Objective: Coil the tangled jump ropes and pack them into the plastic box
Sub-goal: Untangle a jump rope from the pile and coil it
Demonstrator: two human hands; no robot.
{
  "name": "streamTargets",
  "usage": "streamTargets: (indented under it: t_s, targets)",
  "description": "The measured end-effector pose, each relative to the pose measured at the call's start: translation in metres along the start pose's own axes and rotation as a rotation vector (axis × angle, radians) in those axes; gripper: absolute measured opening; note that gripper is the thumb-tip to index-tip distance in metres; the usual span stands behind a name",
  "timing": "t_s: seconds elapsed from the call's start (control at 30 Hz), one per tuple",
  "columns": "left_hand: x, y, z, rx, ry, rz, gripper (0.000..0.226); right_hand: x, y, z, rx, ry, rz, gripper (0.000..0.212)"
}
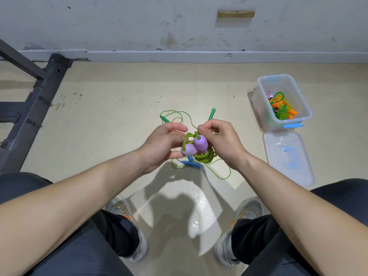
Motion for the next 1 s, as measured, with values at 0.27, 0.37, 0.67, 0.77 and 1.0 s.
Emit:
streamTargets:
  t_s: [0.27, 0.37, 0.67, 0.77, 1.0]
  targets:
    - [-0.002, 0.004, -0.012, -0.164, -0.122, -0.109, 0.019, 0.009, -0.014, 0.004, -0.096, -0.062, 0.037, 0.009]
    - [-0.002, 0.009, -0.019, -0.198, -0.179, -0.170, 0.018, 0.015, -0.025, 0.000, -0.087, -0.065, 0.092, 0.016]
    - [-0.008, 0.007, -0.016, -0.373, -0.168, -0.121, 0.021, 0.011, -0.037, 0.006, 0.339, 0.012, 0.304, 0.034]
    - [-0.010, 0.008, -0.016, -0.428, -0.194, -0.146, 0.017, 0.012, -0.038, 0.002, 0.550, 0.000, 0.317, 0.043]
    - [-0.013, 0.014, -0.027, -0.547, -0.303, -0.156, 0.012, 0.025, -0.053, 0.002, 0.266, -0.004, 0.319, 0.037]
Point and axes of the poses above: each hand's wrist, its own x-axis away from the middle knuckle, its own y-axis out of the back of the hand, z = x × y, the point moved 9 cm from there along -x, towards the middle knuckle, and after that the axes turned 9 degrees about x, right-handed, at the moved point
